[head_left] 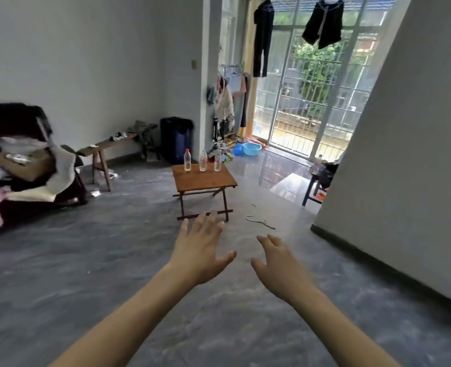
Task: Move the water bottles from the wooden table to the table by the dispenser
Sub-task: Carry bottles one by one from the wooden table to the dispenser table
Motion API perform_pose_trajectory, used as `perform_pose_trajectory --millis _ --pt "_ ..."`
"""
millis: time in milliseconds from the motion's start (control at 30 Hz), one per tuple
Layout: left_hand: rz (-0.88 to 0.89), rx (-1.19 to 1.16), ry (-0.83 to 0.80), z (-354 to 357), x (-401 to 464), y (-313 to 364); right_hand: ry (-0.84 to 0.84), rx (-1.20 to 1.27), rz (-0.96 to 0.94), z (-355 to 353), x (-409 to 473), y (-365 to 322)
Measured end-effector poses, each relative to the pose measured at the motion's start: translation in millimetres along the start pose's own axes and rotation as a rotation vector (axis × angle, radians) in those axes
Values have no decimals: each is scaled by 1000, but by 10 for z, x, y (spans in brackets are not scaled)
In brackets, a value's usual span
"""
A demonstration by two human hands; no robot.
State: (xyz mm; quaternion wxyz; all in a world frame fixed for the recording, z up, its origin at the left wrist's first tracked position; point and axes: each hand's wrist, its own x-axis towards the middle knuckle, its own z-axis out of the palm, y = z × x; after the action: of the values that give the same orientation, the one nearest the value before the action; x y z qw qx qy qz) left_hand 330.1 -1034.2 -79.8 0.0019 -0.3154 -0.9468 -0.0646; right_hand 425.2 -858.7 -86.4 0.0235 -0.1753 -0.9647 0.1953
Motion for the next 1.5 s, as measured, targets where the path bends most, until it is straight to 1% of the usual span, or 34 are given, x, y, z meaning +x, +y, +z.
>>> perform_pose_trajectory --millis 100,267,433,600,833,1100,1333,1500 --pt "-102 1 4 -31 -104 -67 -20 -2 -62 8 112 -50" --pt "-205 14 -11 -58 -265 -96 -48 26 -172 -3 252 -129" --pt "-274 15 -17 -118 -304 -168 -44 7 -240 28 428 -252" --pt "-313 20 -13 -168 -148 -328 -43 17 -288 60 692 -442" --pt "-326 6 0 -218 396 -646 -34 21 -320 80 1305 -679" --pt "-299 -20 41 -319 1292 -1231 -1 11 -309 77 2251 -991" --pt "-245 -4 24 -277 2005 -1608 15 -2 -247 124 2921 -1061" --pt "-242 5 8 -228 2433 -1785 13 -17 -239 135 3358 -1062"
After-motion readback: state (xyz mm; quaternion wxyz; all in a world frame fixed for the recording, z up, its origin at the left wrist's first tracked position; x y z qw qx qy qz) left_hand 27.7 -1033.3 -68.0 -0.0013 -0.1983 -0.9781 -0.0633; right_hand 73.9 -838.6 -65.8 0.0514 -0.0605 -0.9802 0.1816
